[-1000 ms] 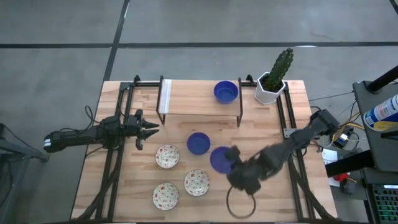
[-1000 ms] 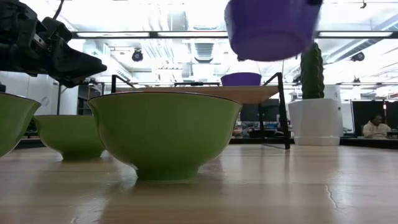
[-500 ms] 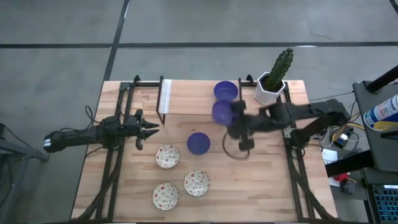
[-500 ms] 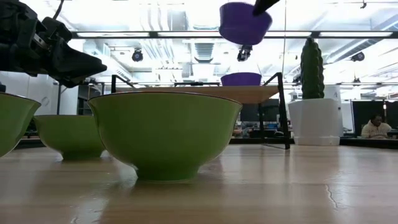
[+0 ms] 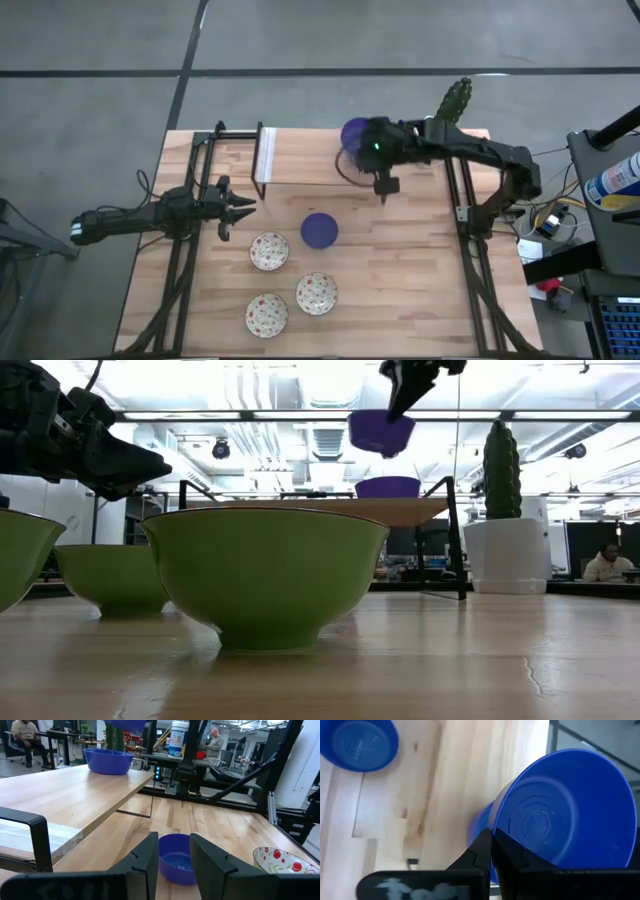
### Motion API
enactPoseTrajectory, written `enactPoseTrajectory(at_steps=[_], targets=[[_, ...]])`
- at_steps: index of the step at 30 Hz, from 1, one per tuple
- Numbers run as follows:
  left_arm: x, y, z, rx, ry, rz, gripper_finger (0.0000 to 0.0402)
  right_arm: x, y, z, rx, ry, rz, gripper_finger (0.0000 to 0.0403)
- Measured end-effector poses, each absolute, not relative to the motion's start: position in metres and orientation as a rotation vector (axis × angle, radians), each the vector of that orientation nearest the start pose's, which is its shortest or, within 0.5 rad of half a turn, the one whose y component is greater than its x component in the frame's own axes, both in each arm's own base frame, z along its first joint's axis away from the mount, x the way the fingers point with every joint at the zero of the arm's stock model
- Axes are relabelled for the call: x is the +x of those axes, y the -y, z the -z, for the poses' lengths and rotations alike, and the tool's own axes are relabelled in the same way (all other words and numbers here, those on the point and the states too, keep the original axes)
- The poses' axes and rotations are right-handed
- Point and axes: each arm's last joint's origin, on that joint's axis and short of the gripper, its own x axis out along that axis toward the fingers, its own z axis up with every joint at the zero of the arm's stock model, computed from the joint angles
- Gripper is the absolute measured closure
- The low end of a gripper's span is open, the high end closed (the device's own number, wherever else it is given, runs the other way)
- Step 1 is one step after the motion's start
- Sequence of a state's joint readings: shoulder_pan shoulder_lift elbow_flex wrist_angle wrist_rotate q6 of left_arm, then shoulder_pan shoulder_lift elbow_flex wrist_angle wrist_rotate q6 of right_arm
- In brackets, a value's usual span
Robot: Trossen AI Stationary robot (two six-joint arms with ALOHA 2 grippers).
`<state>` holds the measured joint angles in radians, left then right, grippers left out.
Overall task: Pick & Place Mini bowls
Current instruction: Stack the bottom violet bowl on top of the violet bowl on the shelf
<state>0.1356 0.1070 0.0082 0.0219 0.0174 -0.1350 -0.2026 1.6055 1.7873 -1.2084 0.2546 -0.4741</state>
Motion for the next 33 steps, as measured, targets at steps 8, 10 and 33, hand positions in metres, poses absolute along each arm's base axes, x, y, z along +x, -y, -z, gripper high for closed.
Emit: enactPoseTrajectory(at_steps=[8, 10, 33], targets=[[0.103, -0.014, -0.16, -0.141, -0.069, -0.124, 0.0296, 0.302, 0.118, -0.375, -0.368, -1.192, 0.14, 0.0394], [0.103, -0.014, -0.16, -0.141, -0.069, -0.124, 0.0296, 0.3, 0.128, -0.372, -0.331, -1.191, 0.129, 0.0394], [0.103, -0.014, -0.16, -0.141, -0.069, -0.124, 0.0296, 0.305, 0.139, -0.358, -0.225, -1.221, 0.108, 0.0394]])
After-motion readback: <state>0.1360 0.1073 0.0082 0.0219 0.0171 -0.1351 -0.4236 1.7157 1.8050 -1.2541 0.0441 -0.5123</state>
